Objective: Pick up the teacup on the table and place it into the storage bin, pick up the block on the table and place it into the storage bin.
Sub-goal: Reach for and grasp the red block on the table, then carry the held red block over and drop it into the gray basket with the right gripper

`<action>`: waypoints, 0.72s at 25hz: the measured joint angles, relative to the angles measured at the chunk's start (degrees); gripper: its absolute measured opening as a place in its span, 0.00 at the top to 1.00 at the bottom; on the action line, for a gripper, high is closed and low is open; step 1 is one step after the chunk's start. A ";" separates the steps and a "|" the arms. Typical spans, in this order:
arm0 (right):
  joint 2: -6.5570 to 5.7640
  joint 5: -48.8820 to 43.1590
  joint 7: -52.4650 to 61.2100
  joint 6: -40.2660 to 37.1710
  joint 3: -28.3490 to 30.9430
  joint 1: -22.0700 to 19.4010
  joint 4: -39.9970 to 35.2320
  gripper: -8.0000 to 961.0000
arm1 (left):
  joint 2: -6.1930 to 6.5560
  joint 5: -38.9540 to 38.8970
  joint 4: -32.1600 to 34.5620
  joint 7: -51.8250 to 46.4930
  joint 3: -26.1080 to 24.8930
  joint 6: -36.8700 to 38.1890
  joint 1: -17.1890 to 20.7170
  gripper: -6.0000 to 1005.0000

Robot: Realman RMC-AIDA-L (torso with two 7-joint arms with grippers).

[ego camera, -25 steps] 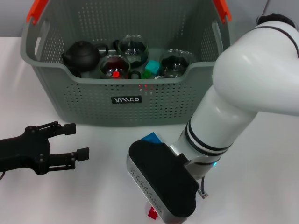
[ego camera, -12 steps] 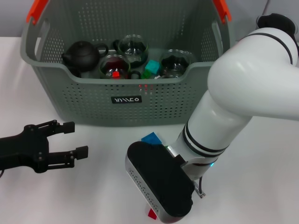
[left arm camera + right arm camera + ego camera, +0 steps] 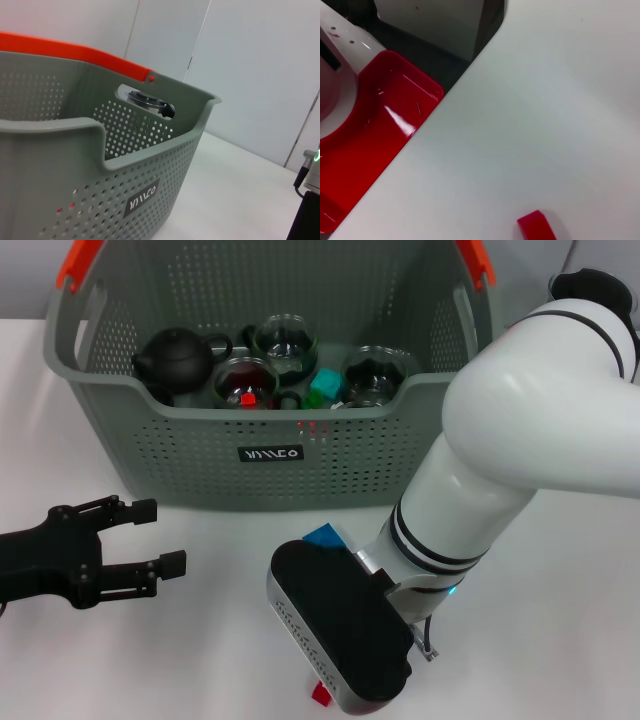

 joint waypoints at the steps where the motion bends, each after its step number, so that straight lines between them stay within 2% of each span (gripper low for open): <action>1: 0.00 -0.06 0.06 0.01 -0.06 0.04 0.07 0.46 | 0.00 0.00 0.00 0.00 0.00 0.00 0.00 0.12; 11: -0.23 -0.17 2.91 0.83 0.04 0.41 -0.31 0.80 | 0.06 0.00 0.00 0.02 -0.10 -0.09 0.00 0.12; 15: -0.76 -0.33 5.70 0.28 1.05 0.48 -1.74 0.80 | 0.09 0.00 0.13 0.03 -0.08 -0.09 0.25 0.12; 18: -1.15 -0.45 7.04 -2.91 4.94 -0.01 -3.34 0.80 | 0.13 0.04 0.20 0.18 -0.08 -0.06 0.50 0.12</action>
